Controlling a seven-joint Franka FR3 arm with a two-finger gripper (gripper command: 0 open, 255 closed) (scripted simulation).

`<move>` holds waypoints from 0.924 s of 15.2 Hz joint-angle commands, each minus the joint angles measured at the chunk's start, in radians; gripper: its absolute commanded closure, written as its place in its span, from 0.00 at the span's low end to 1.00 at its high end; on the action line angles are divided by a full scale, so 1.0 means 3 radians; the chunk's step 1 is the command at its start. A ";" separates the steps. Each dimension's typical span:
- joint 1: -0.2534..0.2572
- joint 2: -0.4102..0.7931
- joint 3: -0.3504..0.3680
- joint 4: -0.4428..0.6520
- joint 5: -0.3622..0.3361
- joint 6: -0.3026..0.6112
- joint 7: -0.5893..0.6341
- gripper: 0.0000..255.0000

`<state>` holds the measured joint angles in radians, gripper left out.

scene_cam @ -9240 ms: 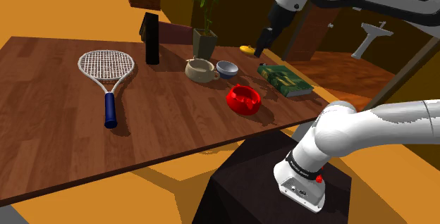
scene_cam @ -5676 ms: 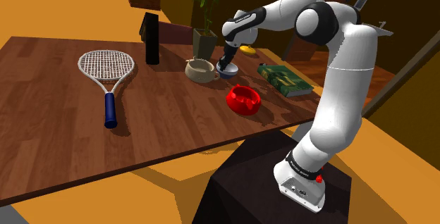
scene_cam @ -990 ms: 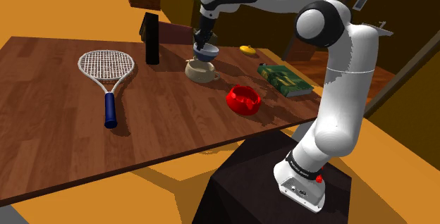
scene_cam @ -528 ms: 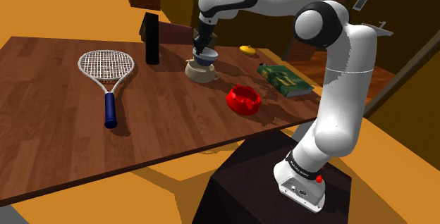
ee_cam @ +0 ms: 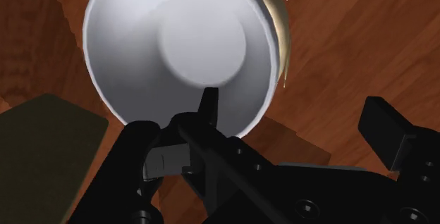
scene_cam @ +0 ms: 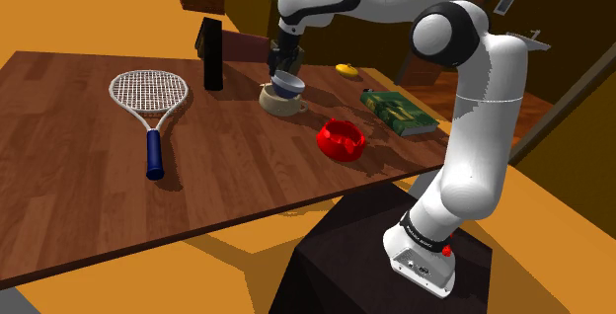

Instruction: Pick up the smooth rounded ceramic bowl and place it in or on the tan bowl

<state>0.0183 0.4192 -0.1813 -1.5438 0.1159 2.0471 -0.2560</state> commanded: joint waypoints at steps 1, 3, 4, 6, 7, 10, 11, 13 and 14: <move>0.0000 0.0000 0.0000 0.0000 0.0000 0.0000 0.0000 0.00; 0.0000 -0.0039 -0.0005 0.0054 -0.0010 -0.0092 0.0006 0.00; 0.0000 -0.0074 -0.0009 0.0114 -0.0018 -0.0186 0.0012 0.00; -0.0003 -0.0127 -0.0016 0.0236 -0.0032 -0.0360 0.0022 0.00; -0.0003 -0.0127 -0.0016 0.0236 -0.0032 -0.0360 0.0022 0.00; -0.0003 -0.0127 -0.0016 0.0236 -0.0032 -0.0360 0.0022 0.00; -0.0003 -0.0127 -0.0016 0.0236 -0.0032 -0.0360 0.0022 0.00; -0.0003 -0.0127 -0.0016 0.0236 -0.0032 -0.0360 0.0022 0.00; -0.0003 -0.0127 -0.0016 0.0236 -0.0032 -0.0360 0.0022 0.00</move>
